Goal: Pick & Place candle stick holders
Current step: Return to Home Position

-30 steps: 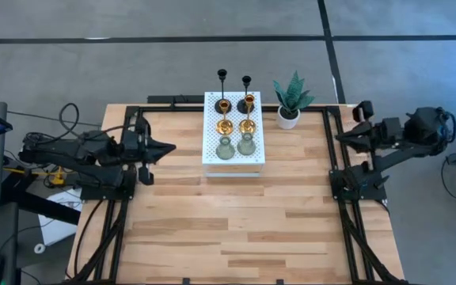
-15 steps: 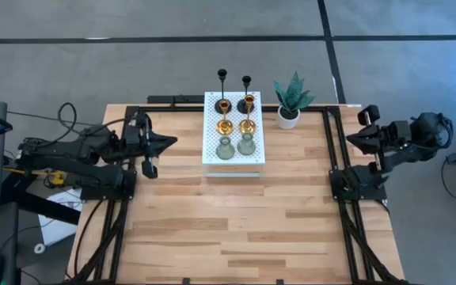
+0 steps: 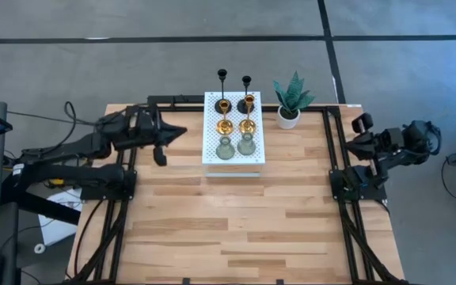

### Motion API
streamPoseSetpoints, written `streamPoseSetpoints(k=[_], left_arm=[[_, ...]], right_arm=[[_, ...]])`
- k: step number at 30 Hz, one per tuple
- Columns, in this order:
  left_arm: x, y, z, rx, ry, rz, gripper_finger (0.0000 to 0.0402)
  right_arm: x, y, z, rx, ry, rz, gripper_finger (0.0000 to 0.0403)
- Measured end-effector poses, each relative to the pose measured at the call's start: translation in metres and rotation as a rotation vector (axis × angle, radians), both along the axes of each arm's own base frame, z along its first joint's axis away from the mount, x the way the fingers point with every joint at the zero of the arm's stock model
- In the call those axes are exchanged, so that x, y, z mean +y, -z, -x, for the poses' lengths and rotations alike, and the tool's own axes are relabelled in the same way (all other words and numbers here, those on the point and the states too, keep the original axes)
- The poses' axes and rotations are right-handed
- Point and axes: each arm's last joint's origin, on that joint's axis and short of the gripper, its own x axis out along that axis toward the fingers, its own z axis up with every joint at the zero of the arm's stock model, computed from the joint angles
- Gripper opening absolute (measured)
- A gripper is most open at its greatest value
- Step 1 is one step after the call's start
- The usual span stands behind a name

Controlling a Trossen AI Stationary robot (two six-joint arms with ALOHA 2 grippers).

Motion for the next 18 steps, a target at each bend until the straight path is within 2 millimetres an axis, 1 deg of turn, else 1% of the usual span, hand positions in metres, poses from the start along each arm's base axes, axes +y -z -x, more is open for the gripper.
streamPoseSetpoints(k=[1,4,6,10,14,18], left_arm=[[0.003,0.000,0.001,-0.004,-0.021,0.002,0.0005],[0.007,-0.001,0.009,-0.010,-0.059,0.007,0.0005],[0.007,-0.004,0.019,-0.040,-0.061,0.005,0.0005],[0.004,-0.003,0.040,-0.057,-0.076,0.014,0.0005],[0.000,0.006,0.054,-0.071,-0.061,0.041,0.0005],[-0.004,0.015,0.063,-0.098,-0.052,0.051,0.0005]], right_arm=[[0.000,0.003,-0.001,0.014,-0.003,0.002,0.0000],[0.000,0.002,-0.001,-0.003,0.004,-0.023,0.0000],[0.000,0.004,-0.002,0.015,0.007,-0.022,0.0000],[0.001,0.007,-0.004,0.027,0.020,-0.023,0.0000],[0.001,0.006,-0.004,0.017,0.023,-0.028,0.0000],[0.001,0.005,-0.004,0.013,0.023,-0.030,0.0000]])
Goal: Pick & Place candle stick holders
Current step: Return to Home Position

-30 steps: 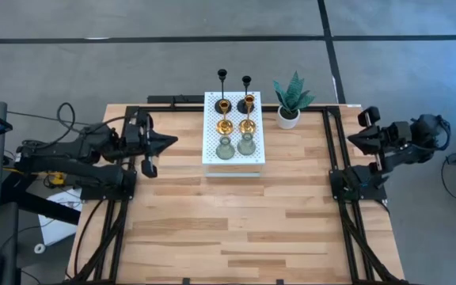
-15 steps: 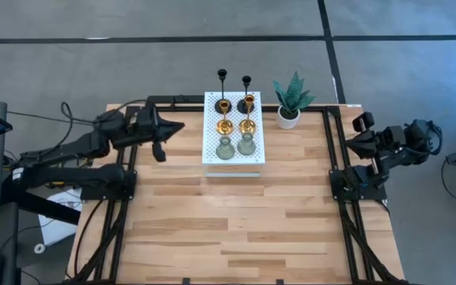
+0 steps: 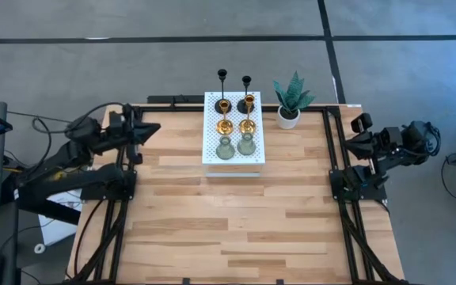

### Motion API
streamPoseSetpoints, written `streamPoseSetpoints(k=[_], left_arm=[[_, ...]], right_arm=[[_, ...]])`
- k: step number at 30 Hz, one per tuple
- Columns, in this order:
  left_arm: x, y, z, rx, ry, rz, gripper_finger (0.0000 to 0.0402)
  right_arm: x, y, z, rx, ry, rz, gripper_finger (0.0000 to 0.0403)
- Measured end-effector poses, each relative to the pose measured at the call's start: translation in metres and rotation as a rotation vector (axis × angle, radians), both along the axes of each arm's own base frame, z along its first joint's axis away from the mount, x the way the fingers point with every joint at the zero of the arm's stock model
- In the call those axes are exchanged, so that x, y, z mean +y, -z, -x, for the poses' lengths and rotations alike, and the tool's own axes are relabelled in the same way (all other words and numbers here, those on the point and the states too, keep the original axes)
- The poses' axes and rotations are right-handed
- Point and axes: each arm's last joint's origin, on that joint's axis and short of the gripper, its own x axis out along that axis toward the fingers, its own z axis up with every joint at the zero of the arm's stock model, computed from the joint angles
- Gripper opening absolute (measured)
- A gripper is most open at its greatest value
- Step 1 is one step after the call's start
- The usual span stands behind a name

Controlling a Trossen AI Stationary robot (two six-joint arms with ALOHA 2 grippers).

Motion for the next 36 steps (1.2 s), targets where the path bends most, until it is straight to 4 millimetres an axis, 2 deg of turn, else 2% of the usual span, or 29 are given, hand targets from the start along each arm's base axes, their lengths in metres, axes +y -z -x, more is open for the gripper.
streamPoseSetpoints(k=[6,13,24,36], left_arm=[[-0.004,0.013,0.012,-0.034,-0.035,0.011,0.0005],[-0.004,0.038,0.018,-0.052,-0.087,0.081,0.0005],[0.004,0.083,0.003,-0.011,-0.117,0.199,0.0005],[0.010,0.116,-0.013,0.032,-0.133,0.156,0.0005]], right_arm=[[-0.001,0.001,-0.001,0.003,0.030,-0.018,0.0000],[0.002,0.011,-0.009,0.045,0.033,-0.051,0.0000],[0.005,0.021,-0.017,0.065,0.057,-0.077,0.0000],[0.010,0.046,-0.035,0.109,0.097,-0.096,0.0000]])
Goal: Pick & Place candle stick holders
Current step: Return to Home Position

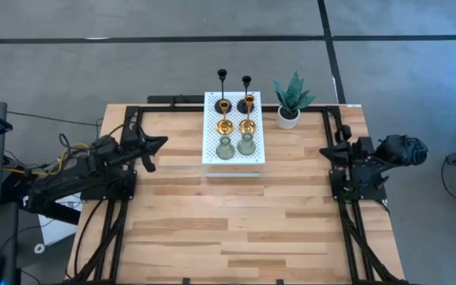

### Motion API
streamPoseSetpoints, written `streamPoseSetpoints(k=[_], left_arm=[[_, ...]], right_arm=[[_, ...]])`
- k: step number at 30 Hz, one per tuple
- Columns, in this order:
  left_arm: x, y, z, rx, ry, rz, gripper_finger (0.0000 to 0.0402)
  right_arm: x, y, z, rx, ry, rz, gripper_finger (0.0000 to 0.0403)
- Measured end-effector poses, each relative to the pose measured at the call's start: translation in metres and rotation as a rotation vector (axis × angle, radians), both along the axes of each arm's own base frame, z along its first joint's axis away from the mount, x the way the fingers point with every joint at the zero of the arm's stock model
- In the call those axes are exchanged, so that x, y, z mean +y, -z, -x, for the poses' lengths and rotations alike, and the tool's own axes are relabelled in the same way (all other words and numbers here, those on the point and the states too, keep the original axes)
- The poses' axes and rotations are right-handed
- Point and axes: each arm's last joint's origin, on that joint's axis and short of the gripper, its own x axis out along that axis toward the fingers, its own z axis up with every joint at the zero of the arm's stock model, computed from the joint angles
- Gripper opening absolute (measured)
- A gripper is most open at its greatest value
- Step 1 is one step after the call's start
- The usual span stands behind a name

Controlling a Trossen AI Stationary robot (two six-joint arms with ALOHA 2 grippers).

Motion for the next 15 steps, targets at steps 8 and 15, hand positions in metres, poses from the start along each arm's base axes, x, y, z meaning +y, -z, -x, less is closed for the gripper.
streamPoseSetpoints(k=[8,15], left_arm=[[0.004,0.032,-0.011,0.028,0.020,0.010,0.0005],[0.006,0.049,-0.017,0.012,0.017,-0.012,0.0005]], right_arm=[[0.005,0.029,-0.016,0.048,0.039,-0.062,0.0000],[0.009,0.052,-0.026,0.099,0.046,-0.120,0.0000]])
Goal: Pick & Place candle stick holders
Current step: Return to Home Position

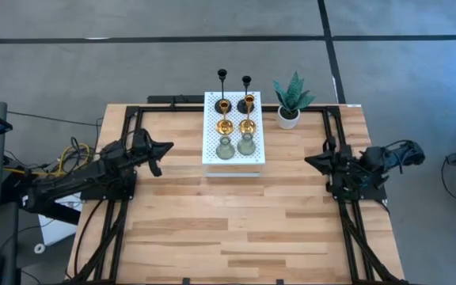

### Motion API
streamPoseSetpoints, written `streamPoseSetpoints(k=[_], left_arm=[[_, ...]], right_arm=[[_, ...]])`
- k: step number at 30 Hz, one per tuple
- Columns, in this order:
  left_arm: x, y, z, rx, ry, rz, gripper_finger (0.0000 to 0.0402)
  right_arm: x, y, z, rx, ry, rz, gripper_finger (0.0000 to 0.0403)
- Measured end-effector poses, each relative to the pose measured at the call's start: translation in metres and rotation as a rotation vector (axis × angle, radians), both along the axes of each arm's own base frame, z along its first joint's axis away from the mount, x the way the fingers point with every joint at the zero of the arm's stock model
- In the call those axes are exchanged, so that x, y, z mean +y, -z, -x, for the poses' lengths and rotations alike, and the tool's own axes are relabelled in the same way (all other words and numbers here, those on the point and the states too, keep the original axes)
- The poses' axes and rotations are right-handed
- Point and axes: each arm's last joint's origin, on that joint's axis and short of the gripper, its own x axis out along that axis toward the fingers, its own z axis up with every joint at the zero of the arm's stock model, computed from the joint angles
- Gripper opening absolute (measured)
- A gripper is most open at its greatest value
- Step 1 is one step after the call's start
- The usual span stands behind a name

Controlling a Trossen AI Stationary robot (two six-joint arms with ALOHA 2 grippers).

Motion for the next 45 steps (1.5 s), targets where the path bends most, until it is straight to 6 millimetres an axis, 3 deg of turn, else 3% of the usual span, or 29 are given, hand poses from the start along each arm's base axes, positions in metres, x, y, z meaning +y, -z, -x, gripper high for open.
streamPoseSetpoints(k=[12,18,41,45], left_arm=[[0.004,0.009,-0.007,0.110,-0.022,0.026,0.0006],[0.005,0.015,-0.012,0.145,-0.015,0.117,0.0006],[0.008,0.026,-0.019,0.252,-0.018,0.163,0.0007],[0.008,0.026,-0.019,0.257,-0.018,0.165,0.0008]], right_arm=[[0.001,0.019,-0.007,0.027,0.047,-0.063,0.0000],[0.000,0.020,-0.007,0.028,0.101,-0.068,0.0000],[0.000,0.021,-0.007,0.042,0.103,-0.056,0.0000],[0.003,0.028,-0.008,0.091,0.026,-0.036,0.0000]])
